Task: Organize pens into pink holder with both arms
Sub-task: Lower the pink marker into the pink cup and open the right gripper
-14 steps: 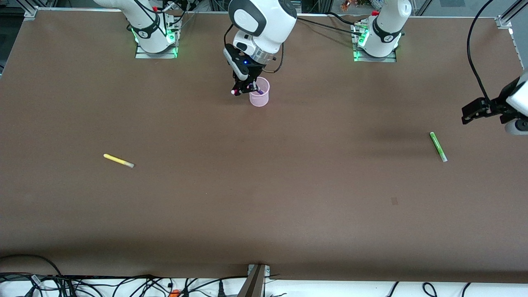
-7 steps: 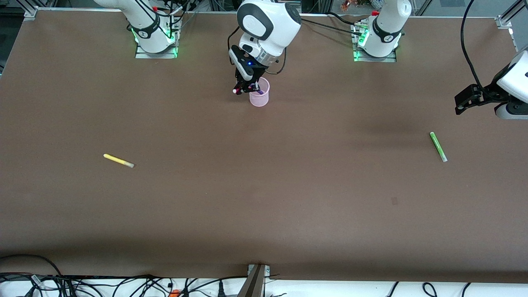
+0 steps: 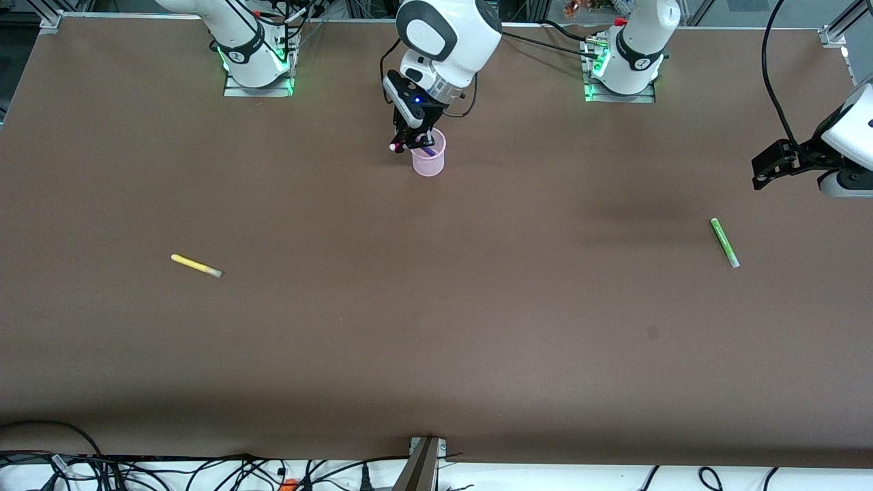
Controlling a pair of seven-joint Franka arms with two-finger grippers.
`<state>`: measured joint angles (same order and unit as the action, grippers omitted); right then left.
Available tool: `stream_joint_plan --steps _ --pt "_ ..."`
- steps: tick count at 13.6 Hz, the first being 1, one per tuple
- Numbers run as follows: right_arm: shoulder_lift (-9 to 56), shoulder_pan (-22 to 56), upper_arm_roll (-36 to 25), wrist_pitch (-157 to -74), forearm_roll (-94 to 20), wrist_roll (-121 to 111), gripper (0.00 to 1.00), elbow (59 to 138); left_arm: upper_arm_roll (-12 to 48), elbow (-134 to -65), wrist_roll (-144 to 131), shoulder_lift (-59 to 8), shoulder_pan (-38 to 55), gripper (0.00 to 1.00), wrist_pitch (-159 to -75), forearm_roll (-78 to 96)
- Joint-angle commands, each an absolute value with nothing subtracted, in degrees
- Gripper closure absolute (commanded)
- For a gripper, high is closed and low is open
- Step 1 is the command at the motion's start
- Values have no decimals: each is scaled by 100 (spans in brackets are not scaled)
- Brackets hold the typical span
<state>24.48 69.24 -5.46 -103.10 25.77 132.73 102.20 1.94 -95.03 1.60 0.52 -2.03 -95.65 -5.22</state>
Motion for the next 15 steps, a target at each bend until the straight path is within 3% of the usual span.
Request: stream_joint_plan --steps 1,3,6,8,9,12,15 --pt "2479 7075 -615 -10169 2681 13465 100 10125 176 -9580 176 141 -176 0 -9615 -422" --pt "2479 7075 -615 -10169 2689 13456 95 10125 185 -9580 176 141 -176 0 -9606 -422" --pt "2479 7075 -624 -10151 2698 13447 47 10125 202 -9571 176 141 -176 0 -9606 -431" --pt "2426 7049 -633 -10143 2690 13377 27 10116 211 -9571 167 141 -167 0 -9606 -431" --pt "2374 7031 -659 -10134 2689 13307 22 10064 272 -9554 167 141 -176 0 -9606 -431" --pt "2023 6935 -904 -9355 2314 12073 22 9634 290 -9510 167 141 -176 0 -9484 -431" --pt "1391 6864 -1623 -9018 1610 10368 22 9439 299 -9475 176 123 -176 0 -9483 -431"
